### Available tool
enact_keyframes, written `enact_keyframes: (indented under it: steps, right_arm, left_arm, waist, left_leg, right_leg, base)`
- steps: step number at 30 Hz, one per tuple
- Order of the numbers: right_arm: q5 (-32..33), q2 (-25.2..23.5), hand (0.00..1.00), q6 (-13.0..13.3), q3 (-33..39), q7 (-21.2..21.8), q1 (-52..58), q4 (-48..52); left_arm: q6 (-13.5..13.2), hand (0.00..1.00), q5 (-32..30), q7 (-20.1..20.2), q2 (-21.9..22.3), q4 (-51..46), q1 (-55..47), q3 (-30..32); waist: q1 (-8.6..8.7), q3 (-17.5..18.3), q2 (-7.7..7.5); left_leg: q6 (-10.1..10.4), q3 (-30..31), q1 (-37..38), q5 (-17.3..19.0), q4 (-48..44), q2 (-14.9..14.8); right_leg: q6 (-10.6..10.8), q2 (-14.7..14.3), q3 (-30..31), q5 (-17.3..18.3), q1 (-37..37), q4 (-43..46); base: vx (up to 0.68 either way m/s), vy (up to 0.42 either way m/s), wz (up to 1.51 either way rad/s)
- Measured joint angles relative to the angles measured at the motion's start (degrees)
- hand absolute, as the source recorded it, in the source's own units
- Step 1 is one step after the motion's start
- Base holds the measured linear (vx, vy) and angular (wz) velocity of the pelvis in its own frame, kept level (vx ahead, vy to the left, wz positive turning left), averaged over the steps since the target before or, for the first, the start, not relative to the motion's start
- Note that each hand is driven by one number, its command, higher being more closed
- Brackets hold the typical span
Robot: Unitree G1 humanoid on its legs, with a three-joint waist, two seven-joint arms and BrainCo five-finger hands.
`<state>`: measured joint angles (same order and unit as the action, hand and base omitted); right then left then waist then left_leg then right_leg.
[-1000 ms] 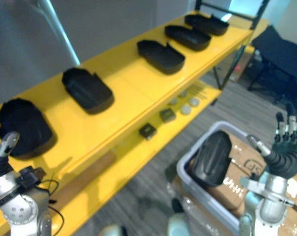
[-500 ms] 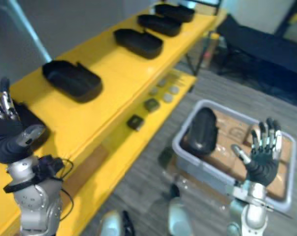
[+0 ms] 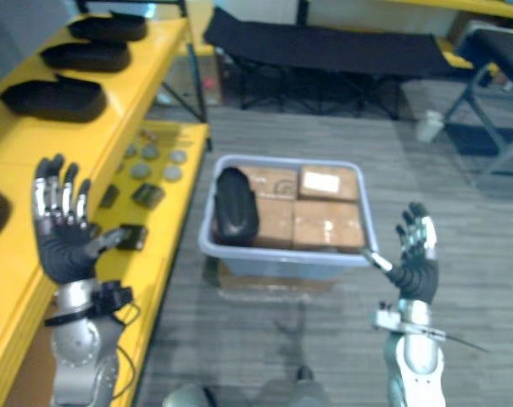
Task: Walk over and take plastic housings, then place them on the shelf
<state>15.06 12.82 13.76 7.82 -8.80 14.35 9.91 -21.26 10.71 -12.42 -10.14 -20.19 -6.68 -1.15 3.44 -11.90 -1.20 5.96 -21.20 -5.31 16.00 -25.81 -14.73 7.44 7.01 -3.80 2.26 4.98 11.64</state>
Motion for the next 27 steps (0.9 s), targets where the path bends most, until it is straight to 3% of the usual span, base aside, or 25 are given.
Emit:
enact_keyframes:
  steps: [4, 8, 11, 13, 15, 17, 20, 23, 27]
  right_arm:
    - [0.1, -0.1, 0.0, -0.1, -0.7, -0.6, -1.6, -3.0]
    - [1.1, -0.2, 0.0, 0.4, -0.4, -2.5, -8.4, -11.1]
    - [5.0, -0.3, 0.0, 0.8, -0.9, -1.5, -15.8, -16.8]
    - [9.3, 0.6, 0.0, 0.3, -0.7, 0.9, -24.0, -21.6]
    - [11.2, 5.1, 0.0, -1.2, -0.8, 1.3, -38.5, -32.0]
    - [11.1, 8.6, 0.0, -1.2, -0.9, 0.8, -46.3, -38.2]
    - [10.9, 13.9, 0.0, -1.2, -1.7, -1.2, -55.5, -44.9]
    - [9.0, 19.4, 0.0, -1.4, -3.9, -4.6, -64.7, -51.9]
    - [8.3, 24.5, 0.0, -5.3, -7.8, -10.0, -74.2, -59.9]
  left_arm:
    - [2.8, 0.0, -0.5, -0.2, 0.0, 7.8, 0.0, -3.5]
    - [6.1, 0.0, 0.0, -2.2, 1.8, 21.6, 2.3, -5.4]
    - [9.2, 0.0, 0.0, -5.4, 1.9, 32.1, 5.2, -7.5]
    - [10.1, 0.0, -0.1, -3.3, 1.7, 36.9, 6.5, -8.0]
    - [12.3, 0.0, -0.1, 0.0, 1.7, 44.0, 7.2, -8.9]
    - [13.6, 0.0, -0.1, 0.3, 2.0, 48.6, 6.8, -9.1]
    - [13.9, 0.0, 0.0, 0.4, 2.1, 55.9, 6.4, -8.6]
    - [11.9, 0.0, 0.5, 1.6, 2.8, 58.2, 5.7, -6.1]
    - [9.0, 0.0, 0.7, 4.1, 2.3, 65.4, 5.2, -5.2]
  waist:
    - [0.18, -1.5, -0.24]
    - [-0.24, -5.3, -0.45]
    - [-1.51, -8.6, -0.06]
    - [-3.05, -11.2, -0.1]
    - [-5.87, -13.9, 0.23]
    - [-6.91, -14.8, 0.83]
    - [-8.95, -15.9, 2.62]
    - [-11.15, -17.2, 4.61]
    - [-13.53, -18.4, 7.86]
  left_leg:
    - [0.2, 0.1, -0.8, -0.4, 1.3, 1.2]
    - [-1.1, 1.0, -3.2, -1.7, 1.4, 3.2]
    - [-2.1, 3.7, -5.2, -2.7, 1.0, 5.0]
    - [-2.6, 5.4, -6.9, -3.2, 0.2, 5.7]
    - [-3.5, 8.2, -10.1, -4.2, -0.9, 7.4]
    - [-3.8, 9.5, -12.2, -4.6, -1.5, 8.6]
    - [-4.4, 11.6, -15.1, -5.0, -2.8, 9.8]
    - [-5.3, 13.5, -16.9, -5.9, -2.9, 11.9]
    - [-5.7, 15.4, -18.8, -6.3, -3.9, 13.6]
  right_leg:
    - [0.0, 0.3, 0.9, -0.3, 1.8, -0.6]
    - [0.6, 2.1, 0.6, -1.1, 3.9, -0.3]
    - [0.9, 3.6, -0.9, -1.3, 4.9, 0.9]
    - [0.9, 4.4, -1.8, -1.3, 5.7, 2.3]
    - [1.2, 6.2, -4.1, -1.1, 7.3, 4.5]
    - [1.6, 7.6, -5.2, -0.8, 8.6, 6.0]
    - [1.9, 9.2, -7.2, -0.5, 10.0, 7.4]
    - [2.4, 11.3, -9.3, -0.2, 10.8, 8.5]
    - [2.9, 13.3, -11.4, 0.8, 11.3, 10.2]
  base:
    - [-0.02, -0.028, -0.18]
    - [-0.05, 0.04, 0.12]
    - [-0.08, 0.046, 0.34]
    - [-0.11, 0.033, 0.46]
    - [-0.18, 0.06, 0.62]
    - [-0.15, 0.073, 0.51]
    - [-0.09, 0.062, 0.43]
    - [-0.08, 0.064, 0.47]
    - [-0.03, 0.048, 0.34]
